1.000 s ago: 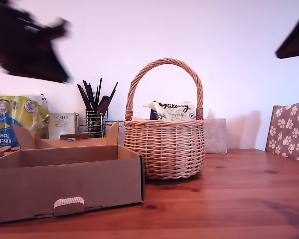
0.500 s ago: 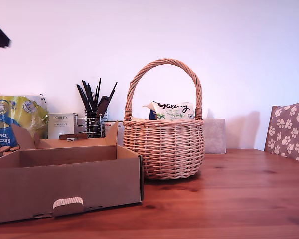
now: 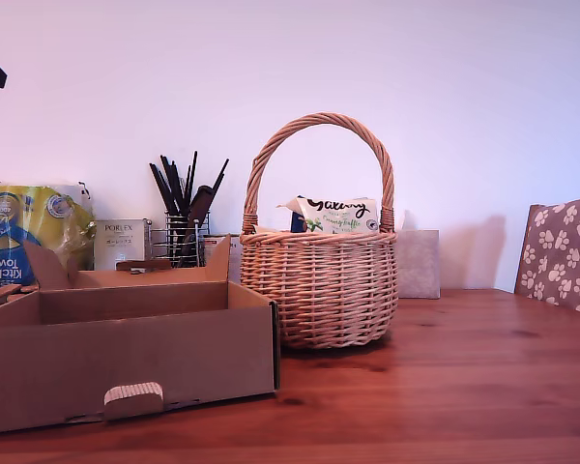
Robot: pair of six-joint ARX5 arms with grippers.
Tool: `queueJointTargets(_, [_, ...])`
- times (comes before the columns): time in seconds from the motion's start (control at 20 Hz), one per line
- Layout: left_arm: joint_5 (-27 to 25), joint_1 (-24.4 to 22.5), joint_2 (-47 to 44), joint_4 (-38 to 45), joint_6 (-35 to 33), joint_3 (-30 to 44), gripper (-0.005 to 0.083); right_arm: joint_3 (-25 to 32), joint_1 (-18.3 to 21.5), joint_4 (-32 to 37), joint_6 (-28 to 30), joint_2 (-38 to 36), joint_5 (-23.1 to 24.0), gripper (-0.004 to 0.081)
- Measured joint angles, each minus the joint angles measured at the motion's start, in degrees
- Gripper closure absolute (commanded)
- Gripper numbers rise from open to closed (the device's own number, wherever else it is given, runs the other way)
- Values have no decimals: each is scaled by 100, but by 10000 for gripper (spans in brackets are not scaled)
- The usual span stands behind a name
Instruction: Move the bags of Easter eggs from the cardboard box on the left into the woven basket on the right side.
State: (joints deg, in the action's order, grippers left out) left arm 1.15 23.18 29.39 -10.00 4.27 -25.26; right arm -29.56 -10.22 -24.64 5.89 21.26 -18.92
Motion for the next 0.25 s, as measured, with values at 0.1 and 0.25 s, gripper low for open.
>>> queueJointTargets(0.1, [0, 0, 13, -61, 0, 0, 754, 0, 0, -203, 2, 57, 2, 783])
queueJointTargets(0.25, [-72, -2, 37, -31, 319, 0, 754, 0, 0, -520, 2, 90, 0, 783])
